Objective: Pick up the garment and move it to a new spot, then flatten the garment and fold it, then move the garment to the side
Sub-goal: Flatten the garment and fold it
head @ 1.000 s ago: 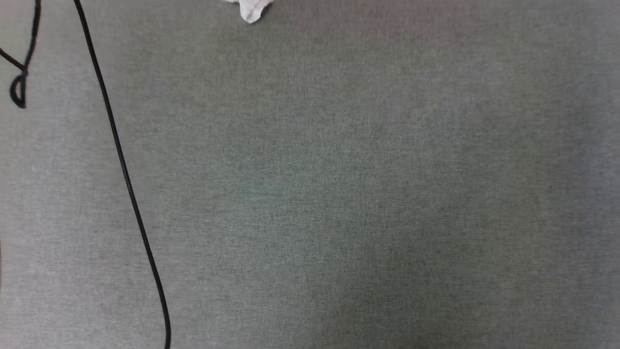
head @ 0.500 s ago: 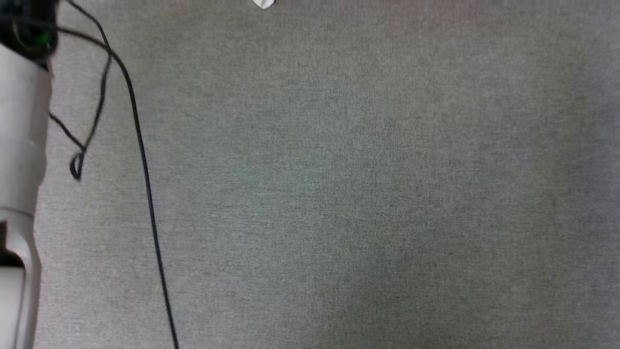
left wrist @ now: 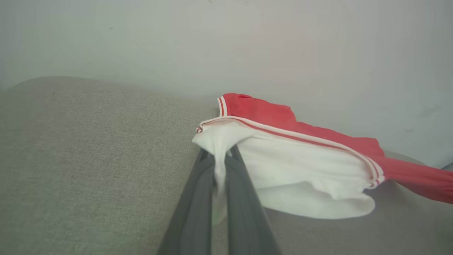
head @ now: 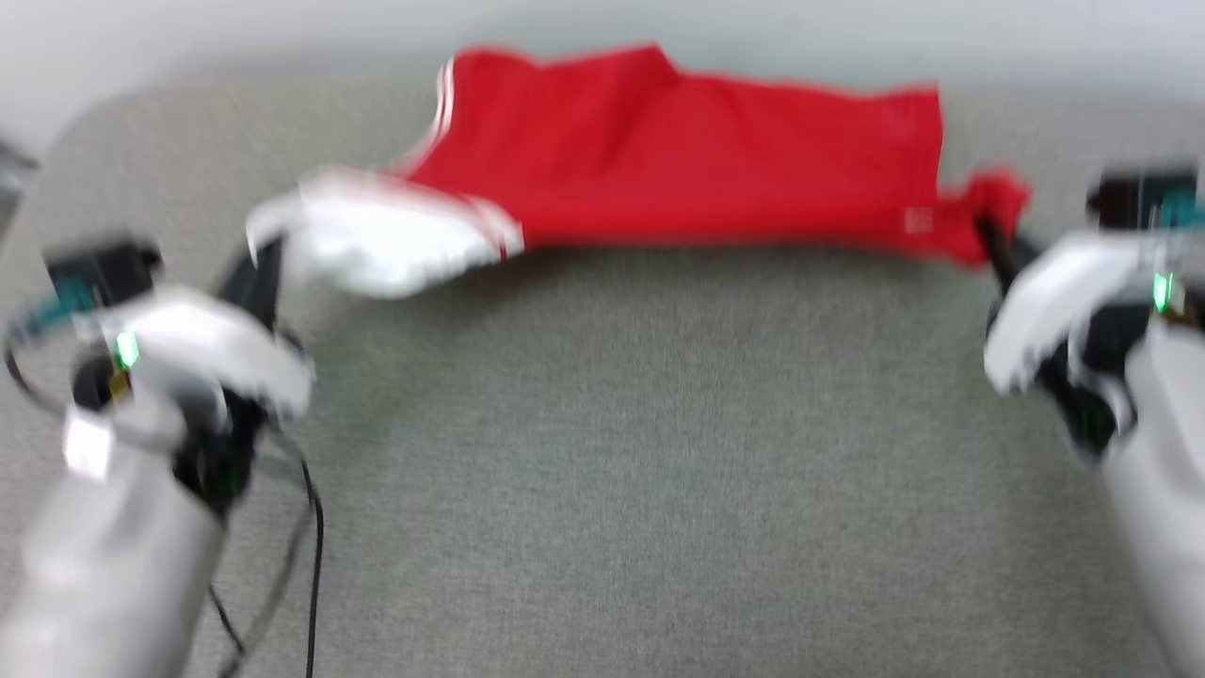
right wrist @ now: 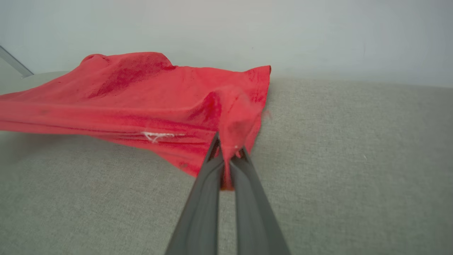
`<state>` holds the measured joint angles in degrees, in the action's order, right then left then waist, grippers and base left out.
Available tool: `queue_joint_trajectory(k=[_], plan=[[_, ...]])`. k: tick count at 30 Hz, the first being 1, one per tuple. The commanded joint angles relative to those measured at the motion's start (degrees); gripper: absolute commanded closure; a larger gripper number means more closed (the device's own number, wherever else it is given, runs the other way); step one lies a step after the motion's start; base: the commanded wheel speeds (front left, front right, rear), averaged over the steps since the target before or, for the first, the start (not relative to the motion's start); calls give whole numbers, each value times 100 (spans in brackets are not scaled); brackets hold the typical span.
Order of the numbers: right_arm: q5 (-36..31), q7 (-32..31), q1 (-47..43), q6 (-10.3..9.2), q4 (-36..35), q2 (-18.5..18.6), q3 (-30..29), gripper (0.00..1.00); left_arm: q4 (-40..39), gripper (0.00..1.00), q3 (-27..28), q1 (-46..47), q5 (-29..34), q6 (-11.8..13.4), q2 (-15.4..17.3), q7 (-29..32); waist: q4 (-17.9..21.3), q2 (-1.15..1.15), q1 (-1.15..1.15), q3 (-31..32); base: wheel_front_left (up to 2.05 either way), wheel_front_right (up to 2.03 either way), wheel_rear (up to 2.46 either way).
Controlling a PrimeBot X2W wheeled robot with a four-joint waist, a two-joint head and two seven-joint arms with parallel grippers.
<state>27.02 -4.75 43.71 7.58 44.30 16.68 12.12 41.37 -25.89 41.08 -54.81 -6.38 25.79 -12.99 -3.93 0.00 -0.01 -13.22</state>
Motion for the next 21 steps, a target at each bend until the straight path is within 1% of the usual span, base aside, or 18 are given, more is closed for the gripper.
queue_joint_trajectory(k=[1, 3, 5, 7, 8, 14, 16, 18, 21], plan=[[102, 5, -278, -17, -39, 173, -46, 100, -86, 100, 77, -265, -33, 117, 110, -74, -44, 0, 1, 410, 0, 0, 0], [211, 3, -765, -19, -233, 231, -67, 100, -349, 100, 162, -850, -202, 243, 168, -41, -51, 0, 1, 617, 0, 0, 0], [328, -66, -1225, -22, -422, 267, -105, 100, -718, 100, 246, -1402, -328, 393, 302, -16, -35, 0, 1, 765, 0, 0, 0], [411, -83, -1698, -25, -600, 292, -187, 100, -1117, 100, 304, -1957, -454, 597, 394, 58, -36, 0, 1, 930, 0, 0, 0], [407, -109, -1921, -32, -696, 306, -216, 100, -1348, 100, 341, -2230, -503, 714, 463, 74, -37, 0, 1, 1004, 0, 0, 0], [407, -238, -3203, -44, -1329, 257, -563, 100, -2741, 100, 630, -3931, -881, 1596, 774, 211, -43, 0, 1, 1409, 0, 0, 0], [449, -302, -3607, -46, -1577, 184, -759, 100, -3200, 100, 714, -4436, -1007, 1873, 853, 263, -68, 0, 1, 1458, 0, 0, 0], [381, -359, -4002, -51, -1827, 121, -960, 100, -3588, 100, 819, -4875, -1102, 2099, 910, 258, -106, 0, 1, 1495, 0, 0, 0], [229, -459, -4527, -51, -2215, 9, -1298, 100, -4093, 100, 887, -5444, -1236, 2370, 960, 309, -161, 0, 1, 1525, 0, 0, 0]])
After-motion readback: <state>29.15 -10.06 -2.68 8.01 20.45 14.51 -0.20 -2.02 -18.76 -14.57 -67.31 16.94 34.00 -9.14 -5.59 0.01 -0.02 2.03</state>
